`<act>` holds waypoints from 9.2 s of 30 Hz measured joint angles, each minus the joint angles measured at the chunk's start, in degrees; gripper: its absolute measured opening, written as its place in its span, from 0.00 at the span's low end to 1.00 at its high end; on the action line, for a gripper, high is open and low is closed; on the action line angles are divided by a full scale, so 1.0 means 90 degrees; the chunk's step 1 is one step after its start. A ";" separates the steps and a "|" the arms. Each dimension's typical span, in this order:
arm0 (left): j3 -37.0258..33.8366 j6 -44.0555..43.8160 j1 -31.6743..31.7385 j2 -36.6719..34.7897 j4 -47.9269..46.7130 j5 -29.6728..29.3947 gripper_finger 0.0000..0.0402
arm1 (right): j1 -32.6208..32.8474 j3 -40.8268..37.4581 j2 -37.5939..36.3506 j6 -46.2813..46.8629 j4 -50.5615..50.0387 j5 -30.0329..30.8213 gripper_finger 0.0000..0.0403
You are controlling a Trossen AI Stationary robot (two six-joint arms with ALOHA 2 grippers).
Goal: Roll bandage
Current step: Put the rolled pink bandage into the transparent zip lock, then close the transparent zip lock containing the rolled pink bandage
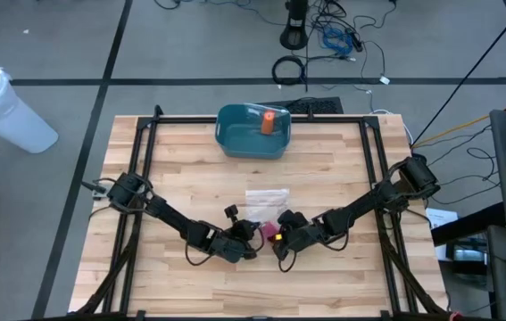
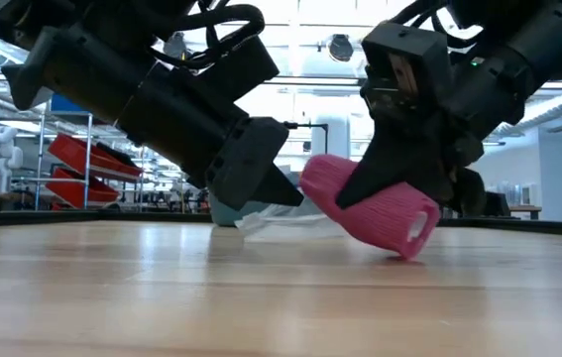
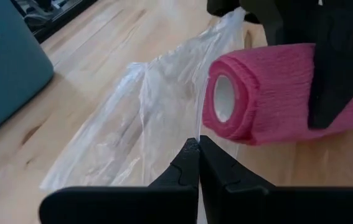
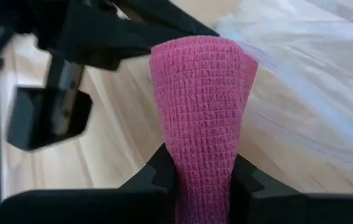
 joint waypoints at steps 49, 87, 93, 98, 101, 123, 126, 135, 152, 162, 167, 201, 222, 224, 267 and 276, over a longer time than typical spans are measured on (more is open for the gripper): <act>0.0321 0.0051 -0.0203 0.0121 -0.0041 0.0642 0.00 | -0.0958 -0.0017 -0.0350 0.0146 -0.0199 -0.2246 0.50; 0.0476 0.0010 -0.0281 0.0126 -0.0057 0.0640 0.00 | -0.0224 -0.0003 -0.0894 -0.0527 -0.0832 -0.0654 0.53; 0.0476 0.0012 -0.0281 0.0126 -0.0073 0.0640 0.00 | 0.0060 -0.0003 -0.1420 -0.0201 -0.1665 -0.0710 0.51; 0.0474 0.0005 -0.0282 0.0126 -0.0137 0.0640 0.00 | 0.0642 -0.0003 -0.1793 0.0295 -0.2687 -0.0580 0.46; 0.0474 -0.0100 -0.0281 0.0126 -0.0201 0.0640 0.00 | 0.1147 -0.0003 -0.1775 0.0720 -0.2695 -0.0458 0.41; 0.0471 -0.0313 -0.0293 0.0126 -0.0222 0.0642 0.00 | 0.1407 -0.0010 0.0379 0.0642 -0.0178 0.1116 0.13; 0.0471 -0.0308 -0.0293 0.0126 -0.0224 0.0642 0.00 | 0.1237 -0.0010 0.0403 0.0349 0.0239 0.1222 0.11; 0.0469 -0.0274 -0.0293 0.0126 -0.0224 0.0765 0.00 | 0.0980 -0.0005 0.0403 -0.0069 0.0137 0.1636 0.06; 0.0510 -0.0146 -0.0293 0.0126 -0.0163 0.0888 0.00 | 0.0206 -0.0003 0.0408 -0.1073 0.0878 0.0854 0.05; 0.0516 0.0051 -0.0334 0.0126 -0.0325 0.0987 0.00 | 0.0488 -0.0005 0.0239 -0.1681 0.0721 0.0006 0.06; 0.0517 0.0090 -0.0328 0.0093 -0.0477 0.1189 0.00 | 0.0901 -0.0004 -0.0477 -0.2005 0.0045 0.0270 0.13; 0.0517 0.0006 0.0469 -0.2868 -0.2087 0.2672 0.00 | 0.2366 0.0862 -0.2050 -0.6721 -0.1562 0.4272 0.32; 0.0517 0.0007 0.0472 -0.2868 -0.2218 0.2765 0.00 | 0.1095 0.0860 -0.2047 -0.6005 -0.2464 0.2432 0.30; 0.0518 0.0006 0.0472 -0.2868 -0.2218 0.2765 0.00 | 0.1041 0.0860 -0.2047 -0.6001 -0.2484 0.2346 0.22; 0.0306 0.0433 0.0160 -0.3417 -0.3519 0.1931 0.35 | 0.1323 0.0860 -0.3099 -0.5081 -0.3385 0.2451 0.00; 0.0306 0.1160 0.0214 -0.2944 -0.2703 0.2081 0.35 | 0.1293 0.0860 -0.3096 -0.5415 -0.2898 0.2397 0.00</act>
